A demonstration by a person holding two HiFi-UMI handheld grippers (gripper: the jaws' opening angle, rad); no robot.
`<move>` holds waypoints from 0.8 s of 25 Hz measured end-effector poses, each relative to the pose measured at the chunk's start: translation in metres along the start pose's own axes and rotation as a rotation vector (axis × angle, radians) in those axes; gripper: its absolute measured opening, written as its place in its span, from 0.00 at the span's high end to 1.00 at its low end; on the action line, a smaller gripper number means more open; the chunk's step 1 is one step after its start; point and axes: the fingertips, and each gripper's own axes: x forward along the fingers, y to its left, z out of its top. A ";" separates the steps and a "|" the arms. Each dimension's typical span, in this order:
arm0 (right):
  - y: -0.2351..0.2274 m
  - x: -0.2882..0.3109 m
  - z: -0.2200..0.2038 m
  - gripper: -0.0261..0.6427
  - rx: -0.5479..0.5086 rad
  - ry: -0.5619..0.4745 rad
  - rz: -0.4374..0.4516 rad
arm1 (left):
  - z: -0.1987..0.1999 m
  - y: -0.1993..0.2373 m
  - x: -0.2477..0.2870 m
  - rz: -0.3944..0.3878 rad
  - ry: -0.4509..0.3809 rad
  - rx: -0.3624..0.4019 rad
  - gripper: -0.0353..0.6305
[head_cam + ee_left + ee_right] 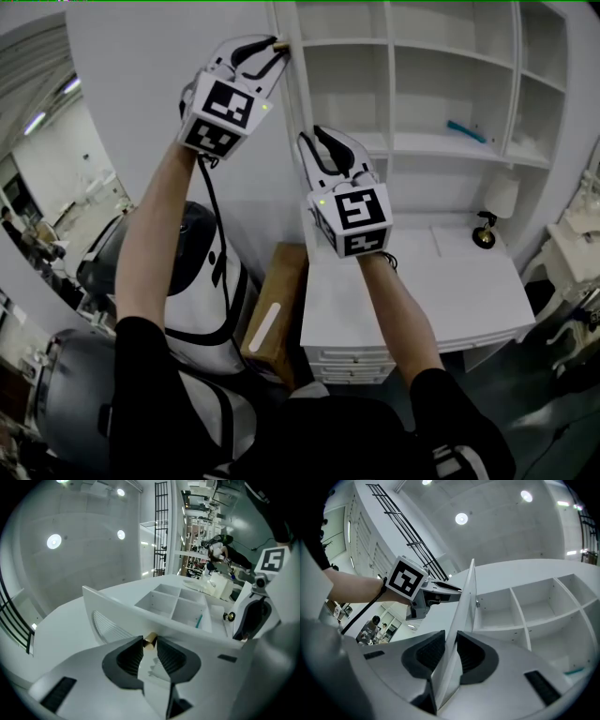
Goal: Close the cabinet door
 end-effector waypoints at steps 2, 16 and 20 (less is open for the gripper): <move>-0.007 -0.002 0.000 0.82 0.012 0.010 0.004 | 0.005 -0.003 0.005 -0.006 0.013 0.043 0.80; -0.059 -0.016 -0.013 0.83 0.162 0.039 0.014 | 0.028 -0.030 0.043 -0.082 0.018 0.107 0.81; -0.078 -0.018 -0.017 0.84 0.170 0.034 -0.017 | 0.035 -0.037 0.058 -0.109 -0.007 0.128 0.81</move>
